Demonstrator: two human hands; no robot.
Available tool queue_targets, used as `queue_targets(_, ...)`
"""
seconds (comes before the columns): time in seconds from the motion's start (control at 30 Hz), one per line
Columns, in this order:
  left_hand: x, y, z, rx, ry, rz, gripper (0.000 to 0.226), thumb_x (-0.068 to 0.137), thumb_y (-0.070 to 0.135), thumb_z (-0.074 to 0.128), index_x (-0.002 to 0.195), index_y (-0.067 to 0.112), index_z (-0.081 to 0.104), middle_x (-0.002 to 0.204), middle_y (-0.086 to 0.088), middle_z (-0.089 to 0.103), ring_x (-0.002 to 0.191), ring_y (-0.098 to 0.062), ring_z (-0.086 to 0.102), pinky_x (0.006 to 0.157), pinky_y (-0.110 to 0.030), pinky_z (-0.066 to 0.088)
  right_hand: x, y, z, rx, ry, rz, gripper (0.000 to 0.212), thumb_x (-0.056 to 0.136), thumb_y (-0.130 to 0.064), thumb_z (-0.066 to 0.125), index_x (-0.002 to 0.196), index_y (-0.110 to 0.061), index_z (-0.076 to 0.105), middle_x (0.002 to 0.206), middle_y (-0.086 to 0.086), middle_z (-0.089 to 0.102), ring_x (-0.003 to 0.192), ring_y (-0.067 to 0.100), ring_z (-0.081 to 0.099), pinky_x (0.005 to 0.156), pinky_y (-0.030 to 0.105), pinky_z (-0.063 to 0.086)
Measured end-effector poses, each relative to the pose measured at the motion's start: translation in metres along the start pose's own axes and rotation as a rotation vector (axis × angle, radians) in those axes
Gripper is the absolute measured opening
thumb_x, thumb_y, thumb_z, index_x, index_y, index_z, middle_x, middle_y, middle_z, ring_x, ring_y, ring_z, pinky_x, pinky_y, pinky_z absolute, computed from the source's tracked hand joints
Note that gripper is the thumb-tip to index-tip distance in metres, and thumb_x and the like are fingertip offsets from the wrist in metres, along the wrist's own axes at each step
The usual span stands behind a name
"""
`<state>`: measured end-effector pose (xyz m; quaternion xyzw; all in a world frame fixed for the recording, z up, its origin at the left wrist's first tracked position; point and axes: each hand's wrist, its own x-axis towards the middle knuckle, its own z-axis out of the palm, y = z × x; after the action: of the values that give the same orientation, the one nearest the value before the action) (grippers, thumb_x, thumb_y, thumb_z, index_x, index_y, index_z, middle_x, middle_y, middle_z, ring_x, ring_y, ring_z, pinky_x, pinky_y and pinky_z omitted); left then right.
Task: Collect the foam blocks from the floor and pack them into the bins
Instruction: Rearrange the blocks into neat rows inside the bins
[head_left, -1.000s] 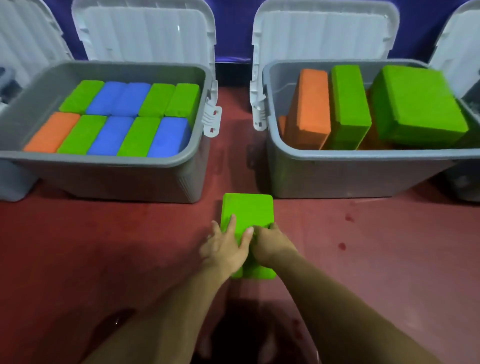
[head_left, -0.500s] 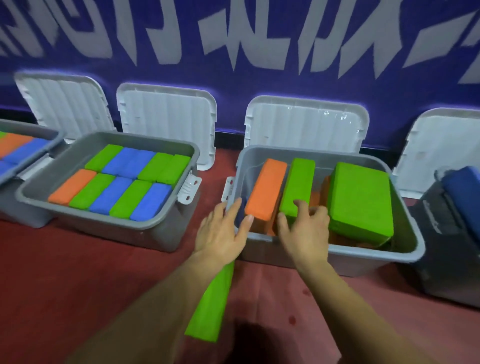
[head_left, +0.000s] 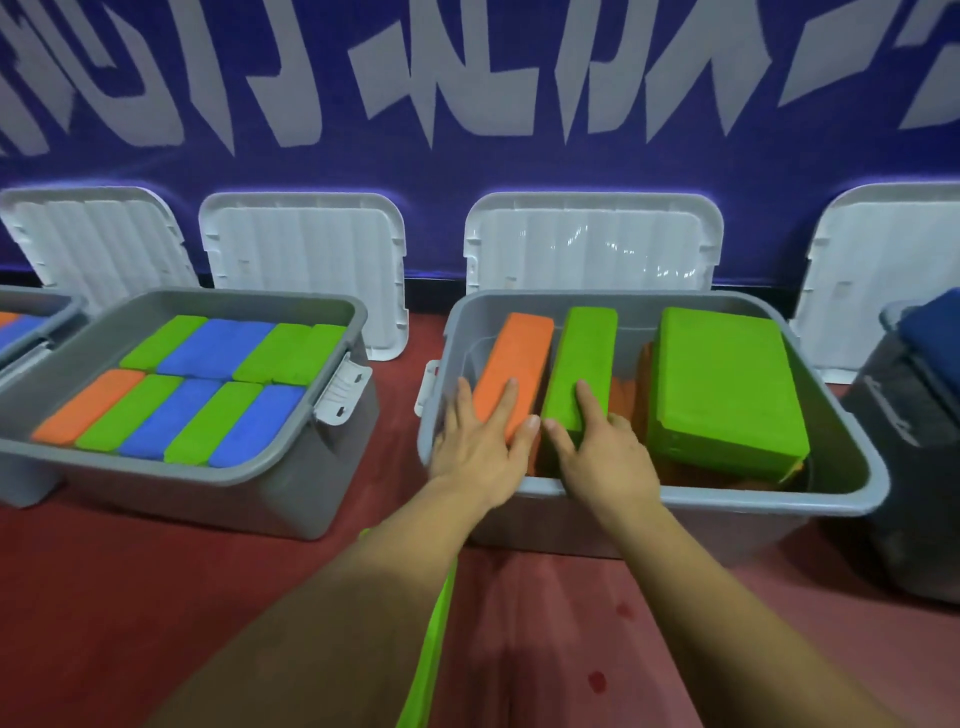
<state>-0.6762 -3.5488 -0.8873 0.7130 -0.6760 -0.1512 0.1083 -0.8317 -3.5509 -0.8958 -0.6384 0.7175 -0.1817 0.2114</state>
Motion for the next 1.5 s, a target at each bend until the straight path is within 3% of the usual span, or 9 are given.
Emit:
queue_targets(0.5,-0.006,-0.003,-0.034,-0.573,0.118,0.127,0.058,0.103,0.06,0.026,0.159,0.046,0.014,0.168,0.002,0.016,0.154,-0.022,0.016,0.124,-0.044,0.018,-0.035,-0.05,-0.019,-0.005,0.404,-0.152,0.054,0.098,-0.033,0.064,0.147,-0.012,0.052,0.134,0.034,0.054,0.123,0.047,0.054,0.101,0.044,0.045)
queue_targets(0.67,0.022,0.002,-0.074,-0.958,-0.049,0.072,0.091,0.082,0.089,0.009,0.157,0.04,0.027,0.164,0.007,0.03,0.15,-0.017,0.03,0.123,-0.046,0.023,-0.053,-0.084,-0.028,0.075,0.338,-0.325,0.052,0.099,-0.026,0.064,0.148,-0.016,0.051,0.129,0.012,0.062,0.118,0.028,0.059,0.102,0.035,0.044)
queue_targets(0.77,0.02,-0.007,-0.087,-0.951,-0.078,0.025,0.083,0.092,0.08,0.013,0.158,0.033,0.03,0.164,0.004,0.031,0.149,-0.021,0.031,0.122,-0.036,0.021,-0.05,-0.088,-0.031,0.396,0.297,-0.11,0.06,0.1,-0.036,0.06,0.155,-0.028,0.039,0.118,0.003,0.066,0.1,0.018,0.065,0.095,0.036,0.05)
queue_targets(0.87,0.017,-0.017,-0.081,-0.926,-0.059,0.032,0.067,0.101,0.066,0.028,0.16,0.037,0.018,0.167,0.005,0.021,0.153,-0.021,0.022,0.12,-0.035,0.017,-0.031,-0.074,-0.027,0.376,0.204,0.11,0.083,0.091,-0.064,0.058,0.158,-0.023,0.032,0.141,0.018,0.055,0.135,0.032,0.048,0.115,0.041,0.037)
queue_targets(0.93,0.013,-0.018,-0.077,-0.876,-0.029,0.021,0.068,0.098,0.073,0.026,0.159,0.046,0.015,0.168,-0.001,0.02,0.154,-0.026,0.016,0.122,-0.042,0.014,-0.026,-0.07,-0.021,0.537,0.085,0.175,0.097,0.087,-0.07,0.061,0.16,-0.019,0.026,0.152,0.002,0.044,0.143,0.02,0.039,0.117,0.034,0.03)
queue_targets(1.0,0.005,-0.019,-0.075,-0.811,-0.037,-0.012,0.067,0.095,0.077,0.024,0.156,0.053,0.011,0.167,-0.008,0.019,0.154,-0.03,0.016,0.122,-0.046,0.014,-0.027,-0.07,-0.015,0.669,0.023,0.095,0.097,0.084,-0.068,0.068,0.16,-0.023,0.028,0.147,-0.014,0.043,0.135,0.007,0.045,0.114,0.029,0.034)
queue_targets(1.17,-0.03,-0.031,-0.091,-0.821,0.032,0.002,0.063,0.097,0.073,0.028,0.153,0.06,0.004,0.157,-0.009,0.024,0.145,-0.027,0.033,0.112,-0.033,0.022,-0.037,-0.075,-0.02,0.513,0.121,0.024,0.13,0.044,-0.1,0.064,0.156,-0.041,0.033,0.143,0.006,0.058,0.132,0.024,0.055,0.113,0.044,0.044)
queue_targets(1.33,-0.086,-0.08,-0.098,-0.774,0.297,0.081,0.089,0.083,0.079,0.031,0.159,0.038,0.01,0.149,0.002,0.023,0.14,-0.003,0.029,0.11,-0.011,0.012,-0.078,-0.099,-0.011,0.46,0.105,-0.247,0.121,0.056,-0.087,0.071,0.158,-0.034,0.033,0.128,0.005,0.053,0.118,0.013,0.051,0.108,0.03,0.04)
queue_targets(1.5,-0.132,-0.144,-0.083,-0.638,0.124,-0.013,0.096,0.08,0.085,0.047,0.156,0.052,-0.002,0.135,0.008,0.024,0.131,0.008,0.03,0.107,-0.007,0.017,-0.104,-0.094,0.035,0.409,-0.039,-0.432,0.113,0.062,-0.073,0.075,0.158,-0.036,0.029,0.115,-0.002,0.039,0.108,0.003,0.041,0.101,0.012,0.031)
